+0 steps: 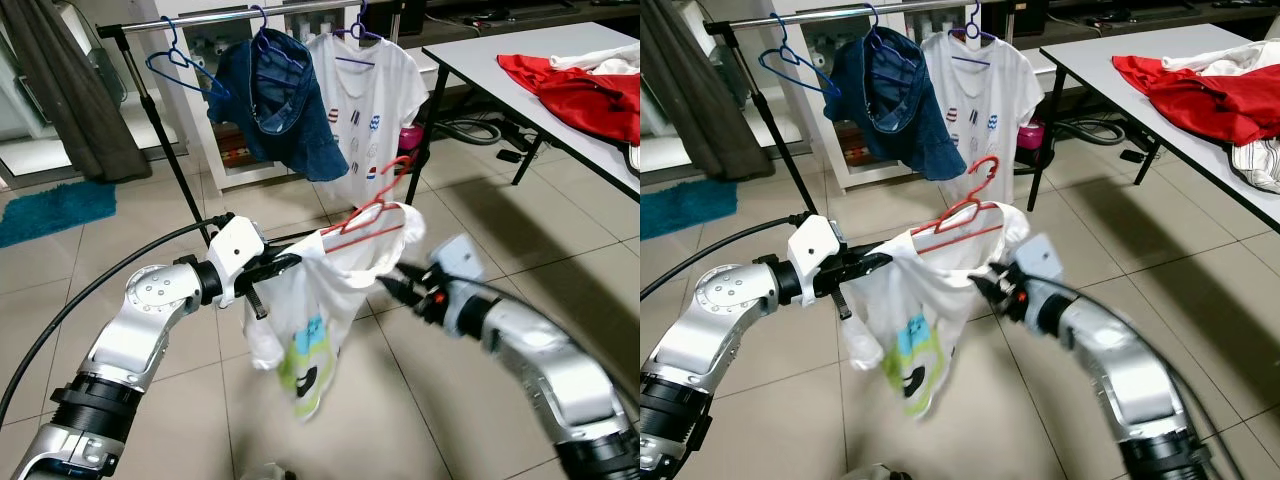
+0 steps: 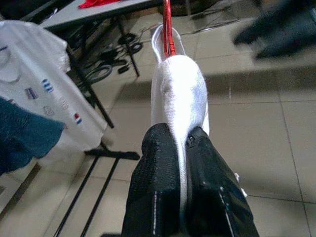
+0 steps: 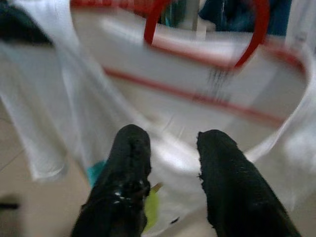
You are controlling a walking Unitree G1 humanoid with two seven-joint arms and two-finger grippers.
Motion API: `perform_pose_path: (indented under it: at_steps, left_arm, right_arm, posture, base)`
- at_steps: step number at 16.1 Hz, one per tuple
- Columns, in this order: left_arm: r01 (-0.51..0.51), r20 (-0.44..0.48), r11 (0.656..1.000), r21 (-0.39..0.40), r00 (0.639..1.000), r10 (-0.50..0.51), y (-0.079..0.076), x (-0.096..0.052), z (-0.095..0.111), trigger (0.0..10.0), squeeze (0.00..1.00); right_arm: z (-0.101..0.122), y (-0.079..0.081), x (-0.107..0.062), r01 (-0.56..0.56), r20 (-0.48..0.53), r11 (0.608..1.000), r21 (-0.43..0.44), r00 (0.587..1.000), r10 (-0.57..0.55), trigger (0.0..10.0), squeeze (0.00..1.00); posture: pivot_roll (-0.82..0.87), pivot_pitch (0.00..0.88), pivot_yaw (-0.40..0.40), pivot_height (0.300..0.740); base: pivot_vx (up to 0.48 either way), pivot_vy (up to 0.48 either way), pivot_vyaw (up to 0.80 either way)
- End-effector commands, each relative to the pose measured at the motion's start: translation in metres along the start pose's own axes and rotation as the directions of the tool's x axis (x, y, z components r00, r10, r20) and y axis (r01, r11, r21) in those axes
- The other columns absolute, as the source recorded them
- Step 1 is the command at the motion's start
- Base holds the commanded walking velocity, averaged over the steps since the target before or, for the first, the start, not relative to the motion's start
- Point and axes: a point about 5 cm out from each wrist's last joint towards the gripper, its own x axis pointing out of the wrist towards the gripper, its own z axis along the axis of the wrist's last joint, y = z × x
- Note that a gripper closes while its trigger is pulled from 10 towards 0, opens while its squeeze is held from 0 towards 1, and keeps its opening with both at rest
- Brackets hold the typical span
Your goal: Hang hanger
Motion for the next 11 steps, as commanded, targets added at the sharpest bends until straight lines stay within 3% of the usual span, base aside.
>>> perform_pose_path:
  at_steps: [1,3,5,7,9,10,11]
  left_arm:
    - [-0.009,0.050,0.999,0.031,0.999,0.007,0.009,-0.007,0.010,0.0,0.00]
    - [-0.020,0.025,0.999,0.038,1.000,0.019,0.014,-0.016,0.004,0.0,0.00]
    - [-0.073,0.002,0.995,0.072,0.997,0.073,0.023,-0.026,-0.002,0.0,0.00]
    - [-0.085,0.060,0.994,0.074,0.995,0.080,0.020,-0.027,0.001,0.0,0.00]
    - [-0.094,0.113,0.994,0.054,0.990,0.088,0.012,-0.020,0.004,0.0,0.00]
    - [-0.095,0.125,0.994,0.045,0.988,0.089,0.010,-0.018,0.004,0.0,0.00]
    - [-0.097,0.144,0.995,0.020,0.985,0.093,0.006,-0.014,0.004,0.0,0.00]
  right_arm:
    - [0.021,-0.016,-0.007,0.016,0.100,0.999,-0.049,0.995,-0.011,10.0,1.00]
    - [0.036,-0.029,-0.017,-0.001,0.128,0.995,-0.097,0.992,0.013,10.0,1.00]
    - [0.049,-0.050,-0.027,0.051,0.132,0.987,-0.152,0.991,-0.031,10.0,1.00]
    - [0.048,-0.052,-0.016,0.089,0.073,0.984,-0.154,0.994,-0.078,10.0,1.00]
    - [0.042,-0.043,0.003,0.152,0.044,0.987,-0.051,0.988,-0.150,10.0,1.00]
    - [0.040,-0.039,0.007,0.161,0.040,0.987,-0.018,0.986,-0.160,10.0,0.89]
    - [0.036,-0.034,0.015,0.204,0.028,0.979,-0.004,0.979,-0.204,10.0,0.00]
  posture:
    - [-0.15,0.000,0.078,0.740]
    - [-0.15,0.000,0.068,0.740]
    - [-0.16,0.000,0.057,0.740]
    - [-0.16,0.000,0.055,0.740]
    - [-0.15,0.000,0.053,0.740]
    - [-0.15,0.000,0.054,0.740]
    - [-0.15,0.000,0.057,0.740]
  base:
    - [0.000,0.000,0.00]
    - [0.000,0.000,0.00]
    - [0.000,0.000,0.00]
    - [0.000,0.000,0.00]
    - [0.000,0.000,0.00]
    - [0.000,0.000,0.00]
    - [0.000,0.000,0.00]
